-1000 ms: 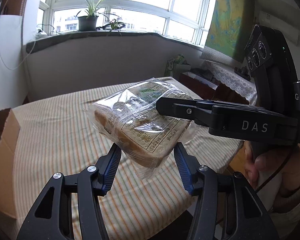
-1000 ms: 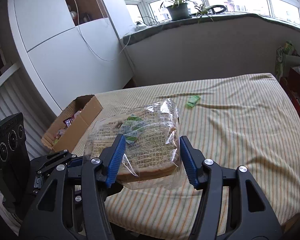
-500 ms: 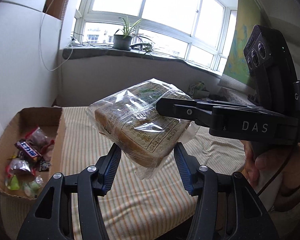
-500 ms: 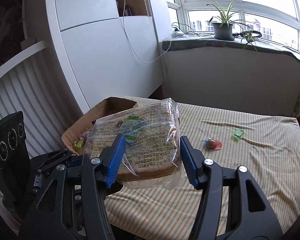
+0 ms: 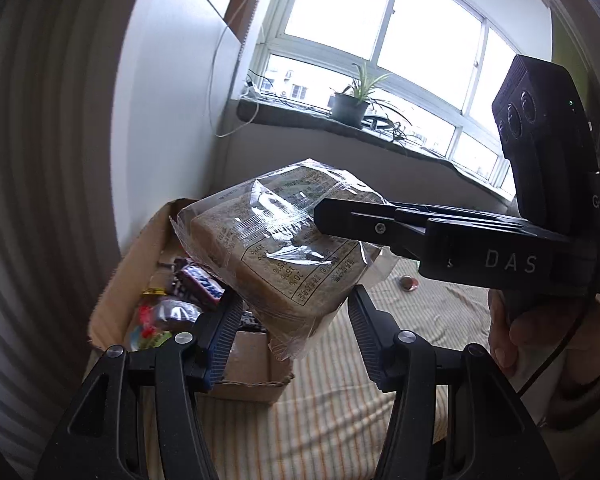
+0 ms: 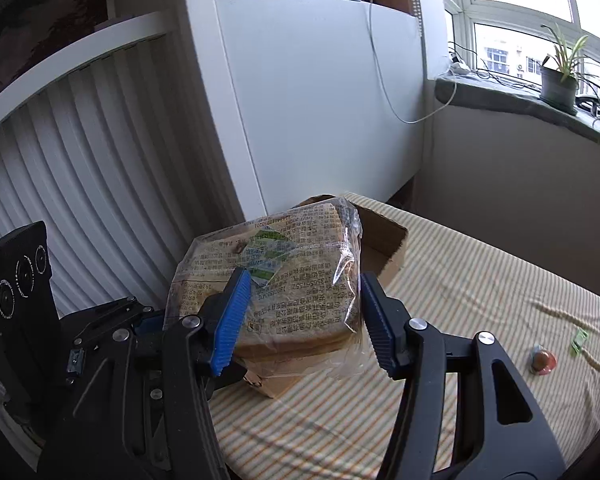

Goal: Organize snacks
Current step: 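Lift and carry the bread loaf with the left tool over the box, then open the left tool to drop the bread loaf into the box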

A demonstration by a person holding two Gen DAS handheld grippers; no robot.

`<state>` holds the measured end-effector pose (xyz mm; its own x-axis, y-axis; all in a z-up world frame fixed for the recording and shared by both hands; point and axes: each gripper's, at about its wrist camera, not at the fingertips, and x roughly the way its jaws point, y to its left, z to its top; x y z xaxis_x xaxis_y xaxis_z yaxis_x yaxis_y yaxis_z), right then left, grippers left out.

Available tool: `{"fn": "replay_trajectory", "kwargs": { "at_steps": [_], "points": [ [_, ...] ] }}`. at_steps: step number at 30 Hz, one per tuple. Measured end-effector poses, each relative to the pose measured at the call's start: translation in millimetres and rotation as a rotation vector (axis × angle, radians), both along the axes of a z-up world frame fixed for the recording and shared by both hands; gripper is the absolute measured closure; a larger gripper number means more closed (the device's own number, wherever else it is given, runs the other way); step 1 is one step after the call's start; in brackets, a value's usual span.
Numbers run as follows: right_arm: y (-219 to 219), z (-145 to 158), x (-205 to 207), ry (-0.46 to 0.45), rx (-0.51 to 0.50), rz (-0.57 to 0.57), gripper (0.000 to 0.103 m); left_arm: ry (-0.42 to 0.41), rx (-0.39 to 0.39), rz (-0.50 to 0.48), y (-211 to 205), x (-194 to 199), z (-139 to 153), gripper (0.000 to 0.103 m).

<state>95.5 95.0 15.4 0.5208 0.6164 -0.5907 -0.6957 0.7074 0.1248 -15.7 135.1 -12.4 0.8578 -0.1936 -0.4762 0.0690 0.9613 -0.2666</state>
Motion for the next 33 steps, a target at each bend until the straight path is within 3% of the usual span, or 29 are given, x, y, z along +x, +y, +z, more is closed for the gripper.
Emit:
{"fn": "replay_trajectory", "kwargs": {
  "at_steps": [6,20,23,26,33],
  "points": [
    [35,-2,8,0.001,-0.008,0.043,0.045,-0.001,-0.019,0.043,19,-1,-3,0.049],
    [51,-16,34,0.02,-0.022,0.08,0.044,0.028,-0.077,0.094,43,22,-16,0.049],
    [54,-25,43,0.008,-0.057,0.074,0.037,0.064,-0.057,0.107,44,28,-23,0.032],
    [45,-32,41,-0.055,-0.091,0.015,0.029,0.079,-0.014,0.156,50,22,-28,0.027],
    [23,-42,31,-0.02,-0.043,-0.02,0.025,0.067,-0.098,0.221,70,15,-20,0.025]
  ]
}}
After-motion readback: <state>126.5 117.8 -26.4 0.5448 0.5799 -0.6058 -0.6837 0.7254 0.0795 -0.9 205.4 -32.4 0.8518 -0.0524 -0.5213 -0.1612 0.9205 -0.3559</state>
